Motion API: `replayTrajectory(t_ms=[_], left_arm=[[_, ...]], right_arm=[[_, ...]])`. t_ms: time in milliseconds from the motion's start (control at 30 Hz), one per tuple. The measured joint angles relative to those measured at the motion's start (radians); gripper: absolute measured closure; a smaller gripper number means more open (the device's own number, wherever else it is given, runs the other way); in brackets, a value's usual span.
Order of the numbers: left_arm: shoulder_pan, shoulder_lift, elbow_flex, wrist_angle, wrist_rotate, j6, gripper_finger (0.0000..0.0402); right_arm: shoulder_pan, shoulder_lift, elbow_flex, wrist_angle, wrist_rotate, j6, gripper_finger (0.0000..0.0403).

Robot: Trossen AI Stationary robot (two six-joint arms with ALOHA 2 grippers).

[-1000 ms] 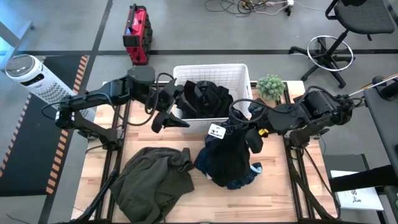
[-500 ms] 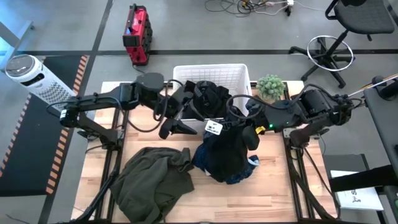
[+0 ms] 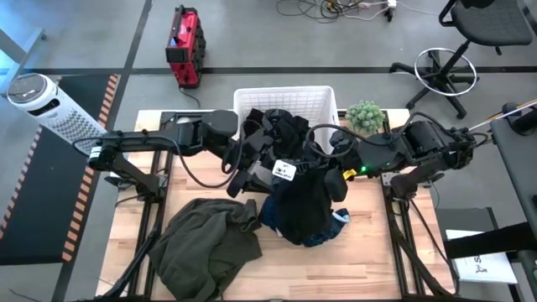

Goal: Sort clothes
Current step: Put the black boxer into the white bin

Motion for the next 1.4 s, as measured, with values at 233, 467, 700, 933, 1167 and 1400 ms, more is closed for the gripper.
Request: replayTrajectory(t_ms=[233,467,700,933,1167,1400], left_arm=[[-0.007,0.021,0.000,0.066,0.000,-0.041,0.0115],[-0.024,0.040,0.000,0.086,0.000,-0.044,0.0132],[-0.028,0.040,0.000,0.083,-0.086,-0.044,0.0116],[-0.028,-0.027,0.000,0.075,-0.193,0.007,0.0095],[-0.028,-0.026,0.000,0.036,-0.227,0.041,0.0091],[-0.030,0.012,0.000,0.015,-0.228,0.040,0.0093]], right_arm=[[0.000,0.000,0.000,0.002,0.008,-0.002,0.0400],[0.000,0.000,0.000,0.035,0.008,-0.015,0.0400],[0.000,0.000,0.000,0.054,0.008,-0.029,0.0400],[0.000,0.000,0.000,0.054,0.008,-0.031,0.0400],[0.000,0.000,0.000,0.055,0.008,-0.047,0.0400],[0.000,0.000,0.000,0.113,0.007,-0.067,0.0400]])
